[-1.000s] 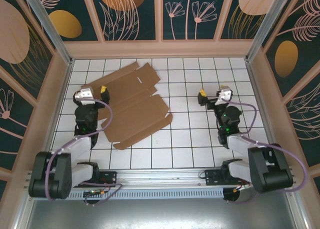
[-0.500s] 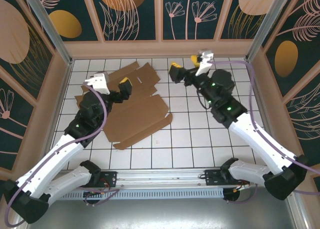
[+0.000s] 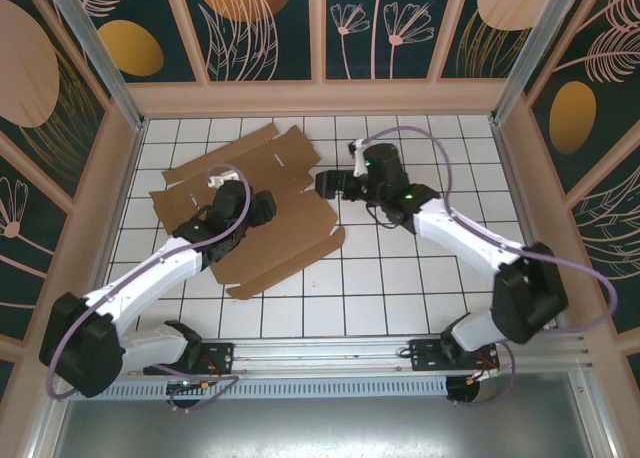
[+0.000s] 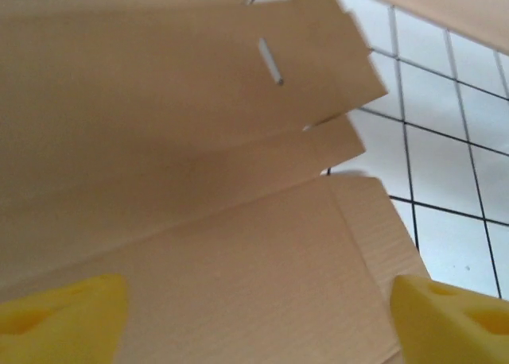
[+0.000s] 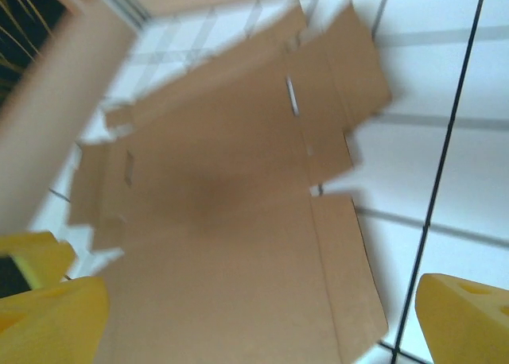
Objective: Fold the paper box
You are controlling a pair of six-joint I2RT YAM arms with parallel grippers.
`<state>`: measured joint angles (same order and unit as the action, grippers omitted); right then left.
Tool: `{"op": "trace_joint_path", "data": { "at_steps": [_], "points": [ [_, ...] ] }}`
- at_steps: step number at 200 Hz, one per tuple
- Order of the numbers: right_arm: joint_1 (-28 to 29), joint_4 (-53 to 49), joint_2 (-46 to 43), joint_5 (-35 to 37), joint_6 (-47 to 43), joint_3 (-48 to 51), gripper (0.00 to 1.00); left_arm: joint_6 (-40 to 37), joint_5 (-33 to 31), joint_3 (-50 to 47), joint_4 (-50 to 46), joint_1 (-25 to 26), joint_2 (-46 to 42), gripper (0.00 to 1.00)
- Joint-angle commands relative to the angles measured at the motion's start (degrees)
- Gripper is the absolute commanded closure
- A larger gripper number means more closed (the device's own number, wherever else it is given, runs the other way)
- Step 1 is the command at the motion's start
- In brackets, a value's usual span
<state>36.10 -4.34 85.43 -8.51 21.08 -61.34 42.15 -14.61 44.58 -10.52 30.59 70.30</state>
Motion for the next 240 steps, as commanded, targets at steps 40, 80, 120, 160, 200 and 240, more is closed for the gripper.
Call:
{"op": "trace_joint_path", "data": {
  "at_steps": [40,80,120,160,200,240],
  "points": [
    [1.3,-3.1,19.3,2.3,-6.1,-8.2,0.60,5.0,9.3,-2.2,5.7,-6.1,10.1,1.00],
    [2.8,-1.3,23.5,4.3,-7.1,-9.9,0.79,7.4,8.3,-5.7,6.2,-10.3,11.7,1.00],
    [3.7,-1.9,26.1,5.2,-6.9,-9.4,0.86,10.5,8.6,-4.9,5.6,-13.3,15.6,1.00],
    [4.0,-1.6,27.9,7.1,-4.9,-7.1,0.93,11.3,11.5,-4.5,6.7,-13.3,19.8,1.00],
    [3.9,-2.0,25.4,11.2,-3.6,-1.2,0.96,10.4,12.4,-3.0,8.3,-13.2,23.6,1.00],
    [8.1,-2.7,18.4,7.8,-0.5,7.6,0.97,8.8,16.8,3.3,9.6,-13.2,32.4,1.00]
  ]
}}
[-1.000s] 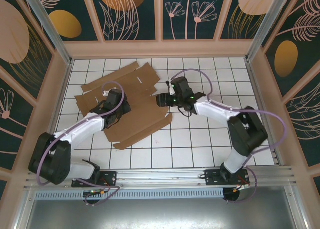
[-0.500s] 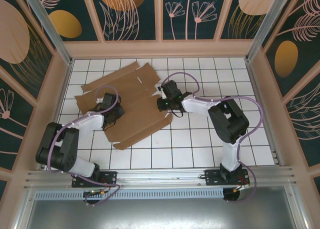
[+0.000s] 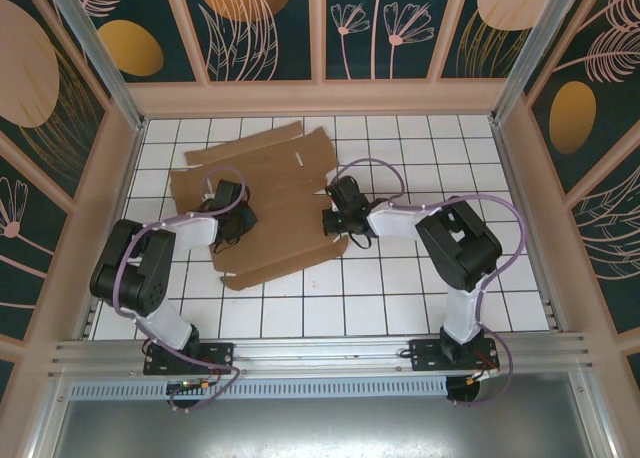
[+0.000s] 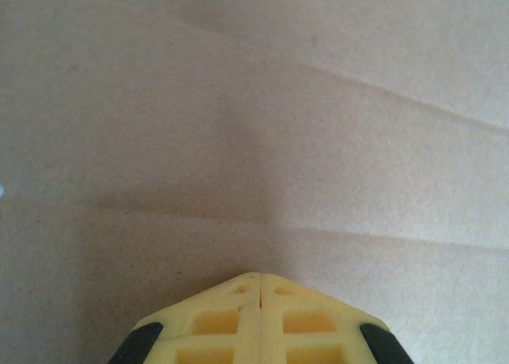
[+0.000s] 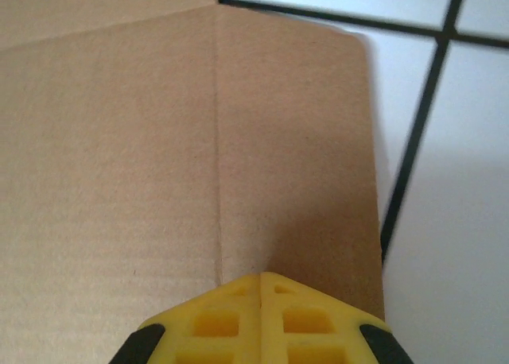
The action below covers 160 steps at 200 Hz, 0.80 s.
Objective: Fold the paper box
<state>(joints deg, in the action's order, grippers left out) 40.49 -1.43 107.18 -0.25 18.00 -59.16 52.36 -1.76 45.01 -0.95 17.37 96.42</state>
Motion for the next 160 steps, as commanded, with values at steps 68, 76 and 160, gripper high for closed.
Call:
{"op": "trace_joint_path", "data": {
  "at_steps": [68,76,160],
  "points": [
    [11.2,-1.5,-16.9,-10.1,5.5,6.6,0.88,-12.9,13.0,29.2,-6.3,7.4,22.3,1.00],
    [10.6,-1.5,-19.4,-7.9,5.6,6.3,0.82,-13.5,12.9,29.9,-6.3,7.3,21.6,1.00],
    [-12.1,2.5,-19.7,-7.2,10.2,2.7,0.46,-1.7,15.5,4.6,6.4,6.1,-0.1,1.00]
  ]
}}
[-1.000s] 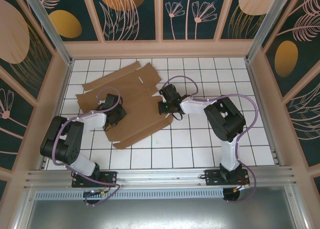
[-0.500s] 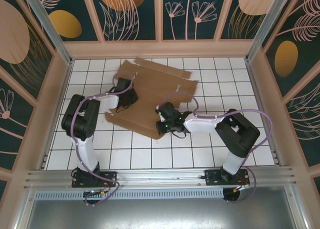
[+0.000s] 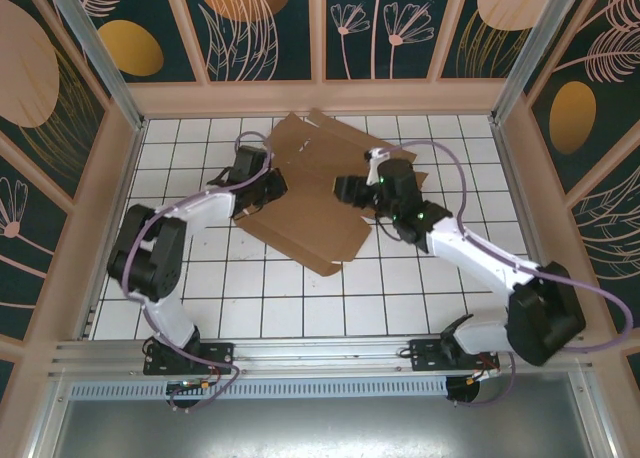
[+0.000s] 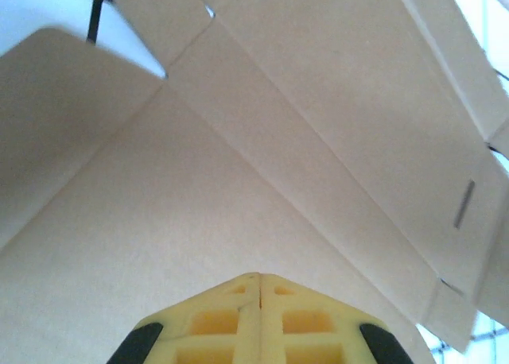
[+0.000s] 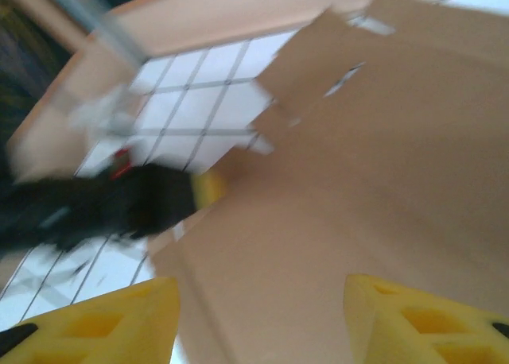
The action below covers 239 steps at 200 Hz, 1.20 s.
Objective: Fold the paper box
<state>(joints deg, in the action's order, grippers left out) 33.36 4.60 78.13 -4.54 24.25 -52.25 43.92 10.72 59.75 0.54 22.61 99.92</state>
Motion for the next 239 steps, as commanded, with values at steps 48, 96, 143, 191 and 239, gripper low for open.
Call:
{"op": "trace_joint_path", "data": {
  "at_steps": [48,96,143,191,239],
  "points": [
    [-8.9,-9.6,28.2,-5.1,-1.8,-15.2,0.82,7.9,2.1,-11.9,4.1,4.9,0.1,1.00],
    [-8.5,-14.6,35.0,2.6,-4.5,-16.5,0.89,6.0,-2.6,-6.9,-2.3,4.4,6.7,1.00],
    [-7.0,-11.9,29.6,-1.6,-2.1,-5.4,0.88,7.5,-3.8,-2.8,-3.8,0.1,13.2,1.00],
    [1.5,-9.1,24.9,-10.1,1.2,0.7,0.85,5.1,-4.8,4.7,-8.9,-3.0,15.3,1.00],
    [-0.7,-4.9,17.7,-18.7,-1.3,1.1,0.59,-0.6,-12.5,8.6,-14.8,-3.6,8.1,1.00]
  ]
}}
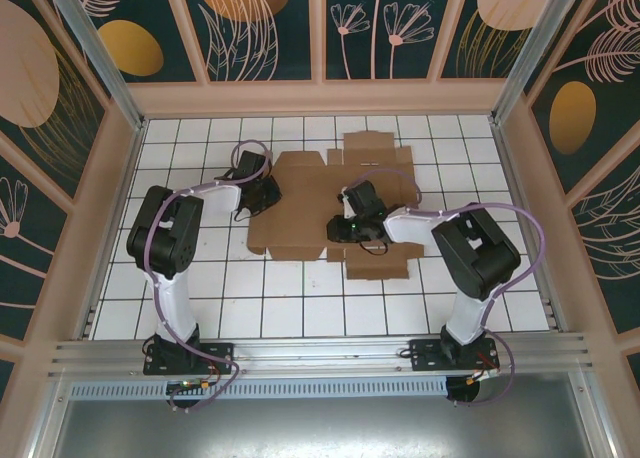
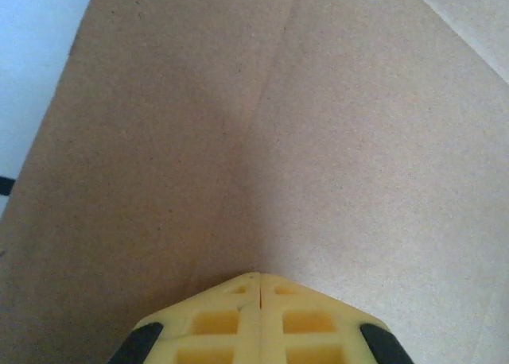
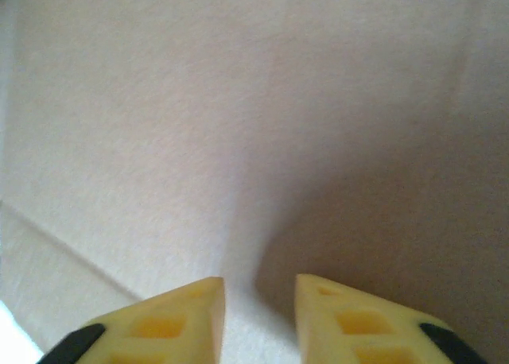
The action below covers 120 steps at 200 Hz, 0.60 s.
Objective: Fold the paper box
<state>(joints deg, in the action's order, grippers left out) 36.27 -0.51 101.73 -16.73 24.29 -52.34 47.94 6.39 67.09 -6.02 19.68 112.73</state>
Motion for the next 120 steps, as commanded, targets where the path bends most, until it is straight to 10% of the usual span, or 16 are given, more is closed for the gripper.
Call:
{"op": "trace_joint_path", "data": {
  "at_steps": [1,18,56,120],
  "points": [
    [-3.9,0.3,-6.2,-6.8,-1.4,1.3,0.59,-4.8,-8.4,1.3,-8.3,-0.7,-5.0,1.00],
    [-8.2,0.9,-11.3,-8.8,-1.4,1.6,0.41,-7.6,-7.9,3.7,-8.5,-1.0,-8.4,1.00],
    [-20.1,2.0,-18.7,-5.3,-2.1,5.1,0.35,-11.1,7.0,12.0,-9.3,-0.9,-4.2,0.93],
    [-34.7,7.3,-13.7,-3.6,-4.2,7.4,0.20,-12.7,11.0,10.3,-5.2,-0.9,3.8,0.91]
  ]
}}
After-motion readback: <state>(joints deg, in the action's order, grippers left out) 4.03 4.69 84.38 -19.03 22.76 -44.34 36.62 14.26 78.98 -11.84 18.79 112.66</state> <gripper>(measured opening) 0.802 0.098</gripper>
